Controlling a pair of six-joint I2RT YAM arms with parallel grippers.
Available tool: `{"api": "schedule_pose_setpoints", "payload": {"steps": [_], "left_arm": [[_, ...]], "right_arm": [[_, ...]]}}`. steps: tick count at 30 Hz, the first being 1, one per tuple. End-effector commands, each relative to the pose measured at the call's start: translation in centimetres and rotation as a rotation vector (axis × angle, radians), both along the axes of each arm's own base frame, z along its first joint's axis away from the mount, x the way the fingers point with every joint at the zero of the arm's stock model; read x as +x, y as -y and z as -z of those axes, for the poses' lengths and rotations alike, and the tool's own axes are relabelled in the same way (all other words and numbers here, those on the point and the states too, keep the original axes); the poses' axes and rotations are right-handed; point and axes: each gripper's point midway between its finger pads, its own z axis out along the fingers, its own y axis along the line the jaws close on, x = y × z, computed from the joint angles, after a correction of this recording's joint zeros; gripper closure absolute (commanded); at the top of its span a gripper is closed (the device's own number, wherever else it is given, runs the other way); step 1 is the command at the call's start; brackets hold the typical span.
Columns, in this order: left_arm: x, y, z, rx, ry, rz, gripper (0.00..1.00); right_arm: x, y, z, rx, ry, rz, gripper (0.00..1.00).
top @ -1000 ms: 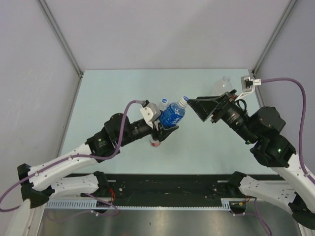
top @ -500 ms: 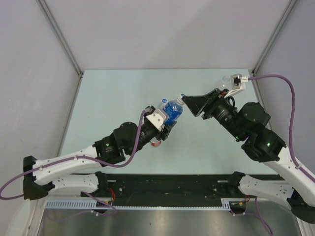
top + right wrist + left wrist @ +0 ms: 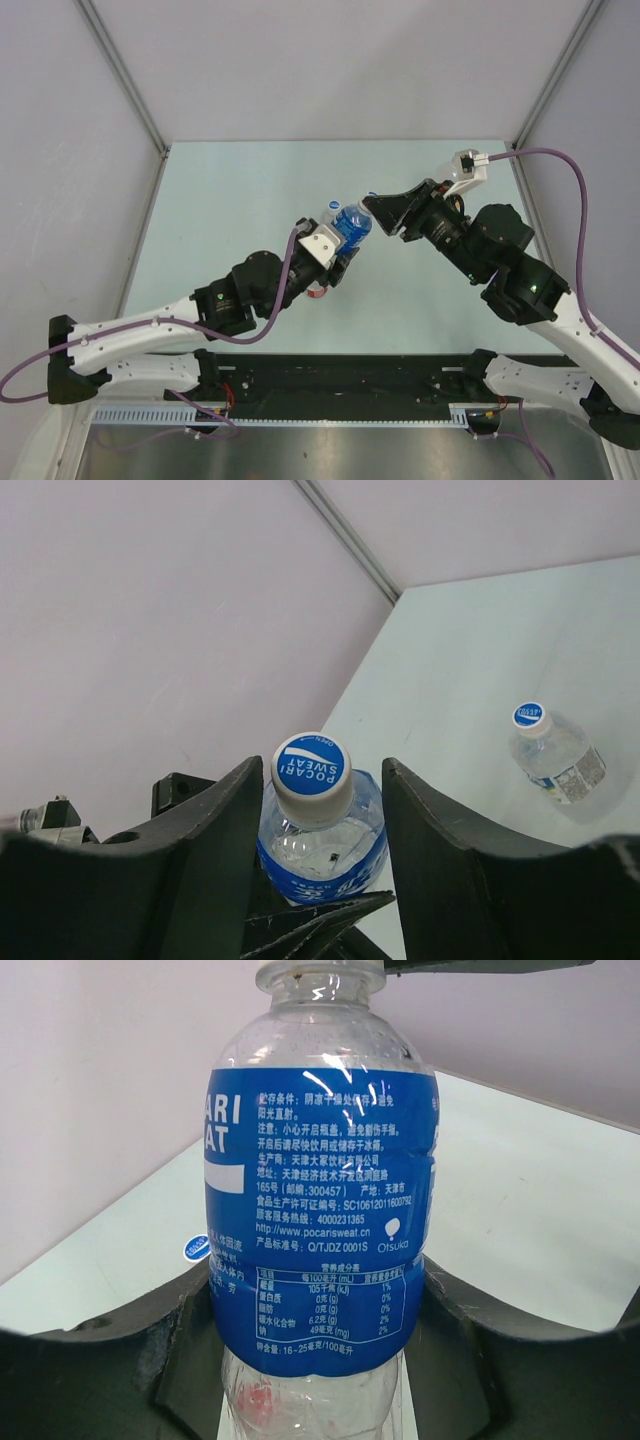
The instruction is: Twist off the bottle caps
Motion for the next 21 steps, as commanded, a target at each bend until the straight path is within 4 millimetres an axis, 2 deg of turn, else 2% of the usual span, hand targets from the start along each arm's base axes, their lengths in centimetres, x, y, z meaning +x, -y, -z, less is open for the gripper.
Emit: {"api": "schedule_pose_setpoints", "payload": {"steps": [1,4,7,10,11,16,18,20,21], "left_arm": [[0.0,-0.1,-0.8,-0.025,0.026,-0.012,1.00],[-0.1,0.0,-0.8,-0.024,0.027,-0.009,1.00],[0.0,0.0,-0.9,-0.027,0.028,-0.011,1.00],[-0.1,-0.1,-0.8,-0.027,0.025,-0.007,1.00],[-0.2,0.0,-1.0,-0.038,0.022,0.002,1.00],[-2.5,0.4,-2.4,-0.086,0.017,0.139,1.00],[-5.0,1.0,-3.4,-0.107,0.020,0.287,1.00],[-6.4,0.9,-4.3,-0.121,0.004,0.373,1.00],[-8.2,1.4,-4.6,-0.122,0.000,0.486,1.00]], "right_arm": [[0.1,0.4,-2.2,0.042,0.049,0.022,0.47],[0.2,0.2,-2.0,0.034,0.043,0.021,0.55],[0.1,0.1,-1.9,0.027,0.048,0.012,0.69],[-0.3,-0.3,-1.6,0.004,0.052,-0.012,0.88],[-0.3,-0.3,-1.4,-0.007,0.053,-0.016,1.00],[-1.7,-0.4,-0.9,-0.083,0.114,-0.091,1.00],[-2.4,-0.4,-1.0,-0.103,0.147,-0.122,1.00],[-3.6,-0.5,-1.4,-0.124,0.202,-0.187,1.00],[-3.7,-0.5,-1.4,-0.132,0.214,-0.195,1.00]]}}
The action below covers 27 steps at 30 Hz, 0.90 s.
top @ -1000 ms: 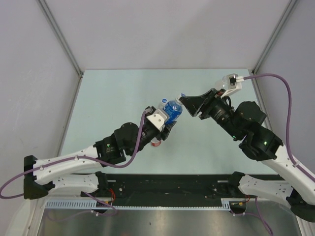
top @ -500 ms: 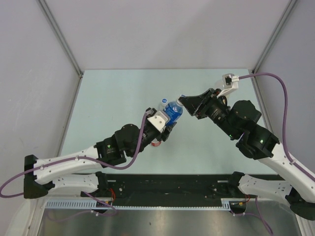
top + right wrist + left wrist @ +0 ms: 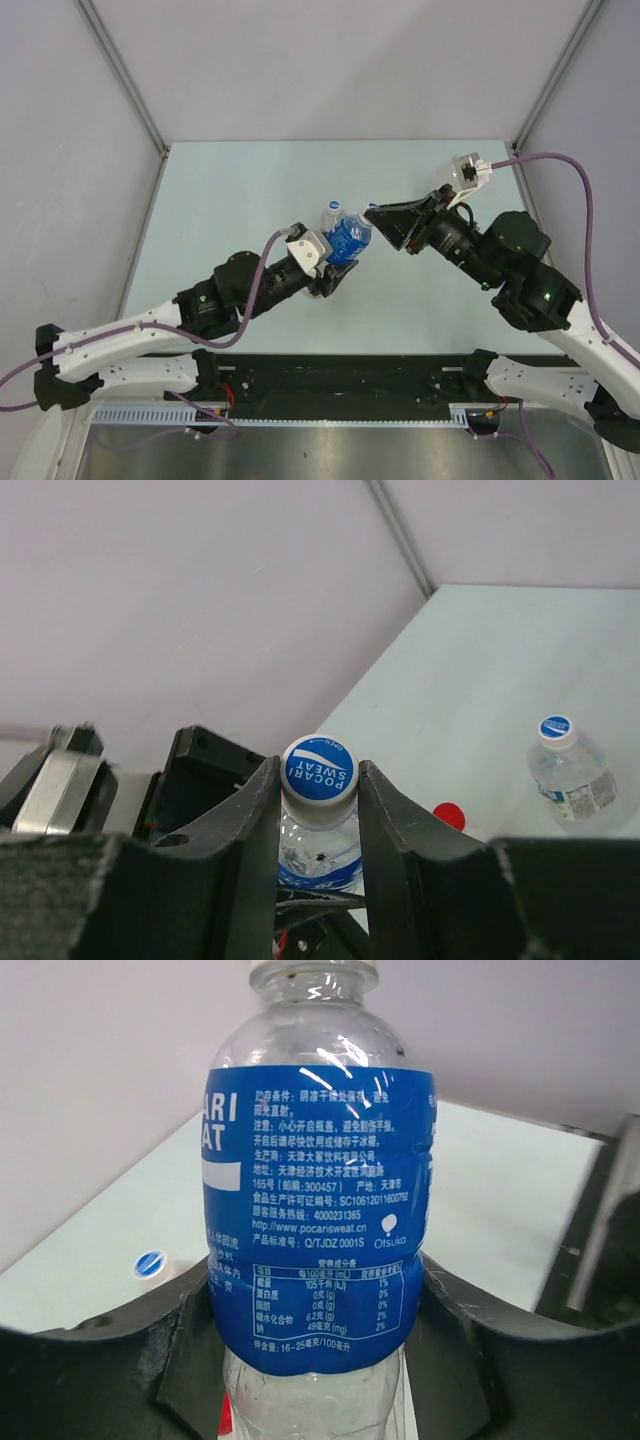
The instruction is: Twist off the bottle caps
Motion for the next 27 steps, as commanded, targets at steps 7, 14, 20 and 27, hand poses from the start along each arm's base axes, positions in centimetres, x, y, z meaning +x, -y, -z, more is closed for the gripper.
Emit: {"api": "schedule_pose_setpoints", "payload": {"steps": [7,14,20,27], "left_arm": [[-11.3,1.0,-6.0,-0.131,-0.052,0.711,1.00],[-13.6,0.3,-7.2,-0.169,-0.158,0.970,1.00],[-14.5,0.0,-7.6,-0.164,-0.194,1.087,1.00],[-15.0,-0.6,-7.6,-0.149,-0.212,1.156,1.00]], "right_arm": [[-6.9,-1.8,-1.2,-0.112,0.268,-0.396,1.00],[-10.9,-2.4,-1.4,-0.111,0.387,-0.623,1.00],[-12.3,-2.4,-1.3,-0.115,0.429,-0.710,1.00],[-14.4,-1.4,-1.1,-0.115,0.486,-0.851,1.00]]}}
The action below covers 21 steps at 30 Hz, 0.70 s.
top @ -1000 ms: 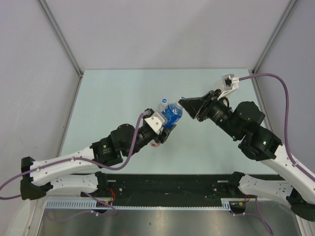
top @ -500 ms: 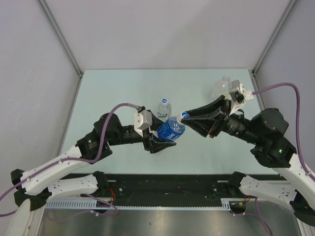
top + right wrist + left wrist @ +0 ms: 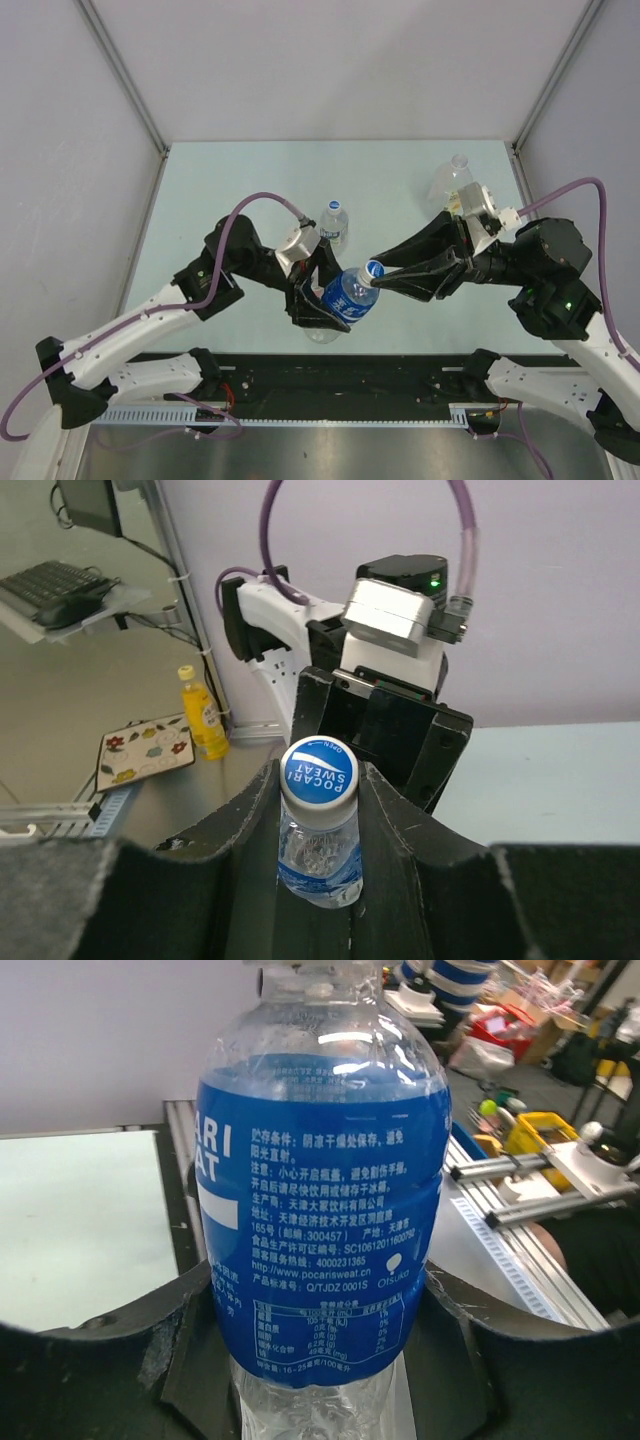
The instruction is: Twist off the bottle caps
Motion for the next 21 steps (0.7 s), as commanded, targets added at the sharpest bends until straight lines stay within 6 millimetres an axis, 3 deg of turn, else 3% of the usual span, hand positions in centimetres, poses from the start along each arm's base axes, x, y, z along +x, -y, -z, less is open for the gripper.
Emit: {"api": "schedule_pose_setpoints", "payload": {"steps": [1,12,21], "left_arm": [[-2.0,-1.5,-5.0,-0.148,0.099,0.123,1.00],[-2.1,-1.4,-4.5,-0.128,0.085,0.166,1.00],[-1.3,-1.1,-3.8,-0.108,0.091,0.118,1.00]], "right_arm": [[-1.9,0.0,2.4,-0.093,0.002,-0.158,1.00],[-3.3,1.3,3.1,-0.127,0.037,-0.284,1.00],[-2.4,1.3,3.1,-0.129,0.016,-0.240,0.99]]}}
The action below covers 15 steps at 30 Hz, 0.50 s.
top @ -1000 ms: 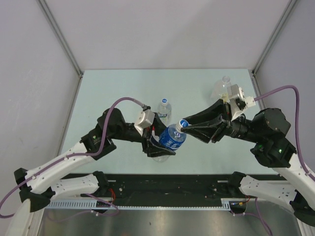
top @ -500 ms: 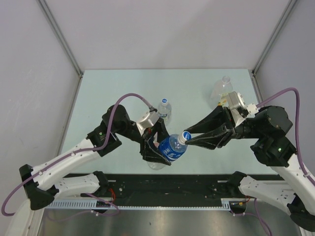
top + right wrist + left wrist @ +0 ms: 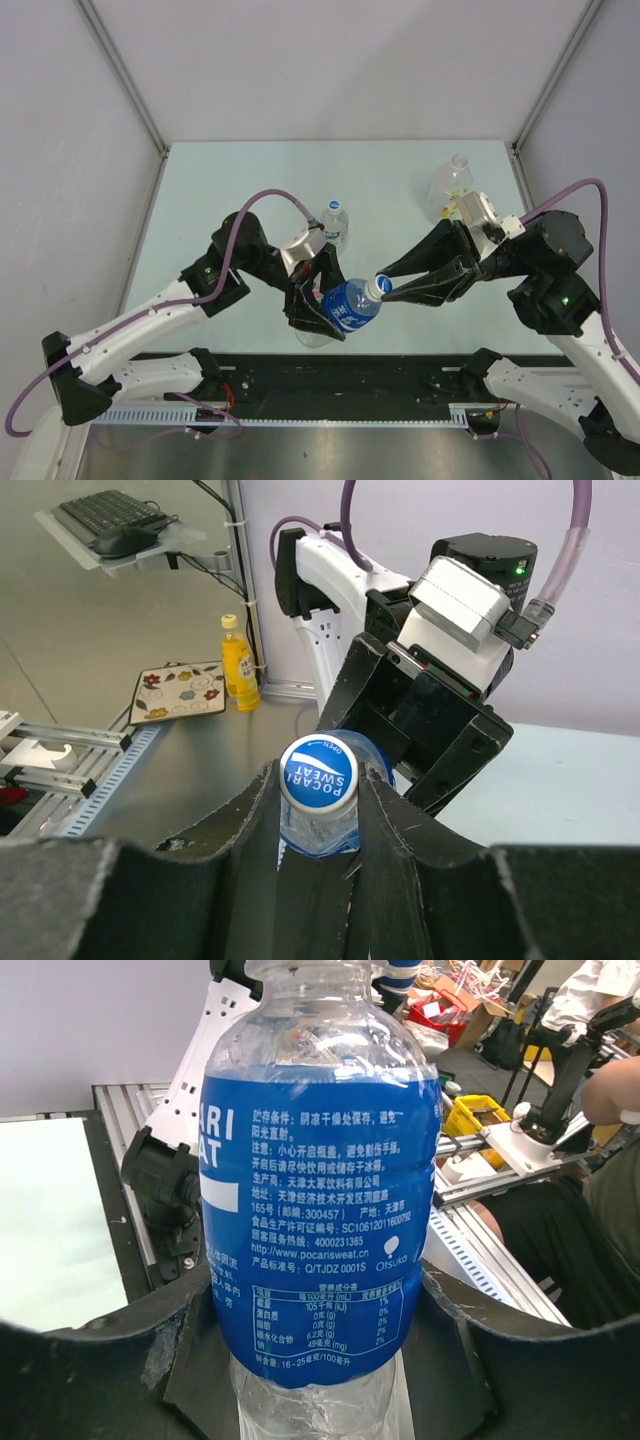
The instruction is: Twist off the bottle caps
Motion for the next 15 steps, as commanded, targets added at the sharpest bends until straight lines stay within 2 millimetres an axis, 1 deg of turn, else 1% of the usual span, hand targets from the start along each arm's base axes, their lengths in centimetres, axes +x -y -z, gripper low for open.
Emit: {"api": "schedule_pose_setpoints", "payload": {"steps": [1,2,3,5,6,8,9,12,13,15], "left_arm": [[0.4,-0.5,-4.3,-0.157,0.153,-0.043,1.00],[0.8,-0.3,-4.2,-0.156,0.155,-0.073,1.00],[1.0,-0.3,-4.0,-0.147,0.164,-0.091,1.00],[1.6,-0.2,-4.0,-0.142,0.173,-0.131,1.00],[1.8,-0.1,-3.7,-0.132,0.177,-0.146,1.00],[2.3,0.0,-3.5,-0.124,0.184,-0.178,1.00],[2.7,0.0,-3.5,-0.124,0.193,-0.204,1.00],[3.3,0.0,-3.5,-0.131,0.208,-0.246,1.00],[3.4,0.0,-3.1,-0.112,0.199,-0.255,1.00],[3.9,0.0,-2.9,-0.107,0.206,-0.289,1.00]], "right_arm": [[-0.3,0.1,1.6,-0.071,-0.090,-0.031,0.97],[0.4,0.1,1.4,-0.061,-0.098,0.006,0.96],[0.6,0.2,1.1,-0.050,-0.100,0.025,0.82],[1.1,0.3,0.5,-0.029,-0.117,0.062,0.65],[1.4,0.5,0.3,-0.020,-0.122,0.084,0.49],[1.7,0.7,-0.5,0.007,-0.131,0.113,0.39],[1.9,0.9,-0.8,0.018,-0.133,0.132,0.33],[2.2,1.4,-1.9,0.050,-0.134,0.180,0.23],[2.4,1.4,-2.1,0.057,-0.136,0.195,0.22],[3.2,1.9,-2.9,0.087,-0.147,0.265,0.19]]}}
